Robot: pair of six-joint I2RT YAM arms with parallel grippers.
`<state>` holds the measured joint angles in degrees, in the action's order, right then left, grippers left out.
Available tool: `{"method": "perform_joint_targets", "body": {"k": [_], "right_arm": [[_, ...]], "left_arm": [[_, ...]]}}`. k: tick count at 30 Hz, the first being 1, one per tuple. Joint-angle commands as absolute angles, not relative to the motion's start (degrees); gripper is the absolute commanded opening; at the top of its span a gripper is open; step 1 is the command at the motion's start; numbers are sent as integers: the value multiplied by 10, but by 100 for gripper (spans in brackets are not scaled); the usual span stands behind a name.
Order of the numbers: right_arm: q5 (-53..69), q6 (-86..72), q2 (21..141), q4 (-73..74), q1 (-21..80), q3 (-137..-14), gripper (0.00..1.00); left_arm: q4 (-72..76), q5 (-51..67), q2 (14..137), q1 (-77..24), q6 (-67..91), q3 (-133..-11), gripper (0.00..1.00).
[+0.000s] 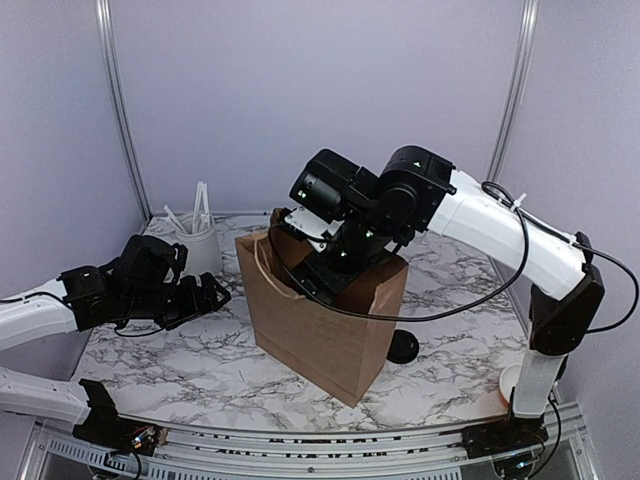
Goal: Pack the takeout coffee
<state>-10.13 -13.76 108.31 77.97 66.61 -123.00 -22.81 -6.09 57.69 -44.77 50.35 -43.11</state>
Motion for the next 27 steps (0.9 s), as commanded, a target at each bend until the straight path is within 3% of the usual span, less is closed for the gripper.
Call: {"method": "perform_joint_targets", "body": {"k": [1,27], "right_arm": [[-118,-147,1086,757,667,-1264,92],[-106,-105,1037,576,641,-1291,93]], "left_arm": [[-244,-68,581,-444,495,-448,96],[-257,-82,583,-444,489,-487,96]]}}
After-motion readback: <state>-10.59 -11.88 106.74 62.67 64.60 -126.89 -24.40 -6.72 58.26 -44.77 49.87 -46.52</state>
